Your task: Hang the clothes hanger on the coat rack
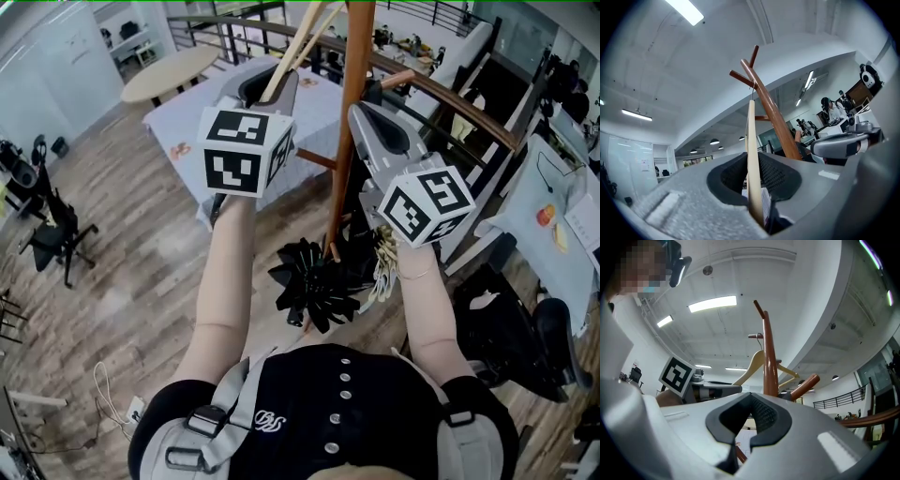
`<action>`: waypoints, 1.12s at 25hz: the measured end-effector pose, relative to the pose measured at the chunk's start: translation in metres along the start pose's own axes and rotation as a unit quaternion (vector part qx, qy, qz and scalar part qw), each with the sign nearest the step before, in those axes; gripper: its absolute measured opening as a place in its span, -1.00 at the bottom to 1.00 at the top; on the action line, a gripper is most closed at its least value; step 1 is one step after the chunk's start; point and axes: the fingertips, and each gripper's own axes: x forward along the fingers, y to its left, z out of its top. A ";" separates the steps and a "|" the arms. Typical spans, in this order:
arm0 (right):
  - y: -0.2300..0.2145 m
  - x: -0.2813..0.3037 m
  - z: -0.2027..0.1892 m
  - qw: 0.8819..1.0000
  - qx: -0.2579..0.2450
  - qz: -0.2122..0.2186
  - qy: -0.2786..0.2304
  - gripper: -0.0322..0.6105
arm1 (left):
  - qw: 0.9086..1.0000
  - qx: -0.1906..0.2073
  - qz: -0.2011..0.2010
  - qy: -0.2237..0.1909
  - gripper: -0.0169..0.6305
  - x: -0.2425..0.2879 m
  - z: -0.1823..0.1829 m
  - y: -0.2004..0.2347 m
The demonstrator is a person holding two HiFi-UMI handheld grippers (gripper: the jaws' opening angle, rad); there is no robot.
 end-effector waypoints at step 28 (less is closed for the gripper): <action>0.009 -0.031 -0.035 0.999 0.041 -0.007 0.023 -0.90 | 0.979 -0.133 -0.027 -0.154 -0.73 -0.055 0.017 -0.045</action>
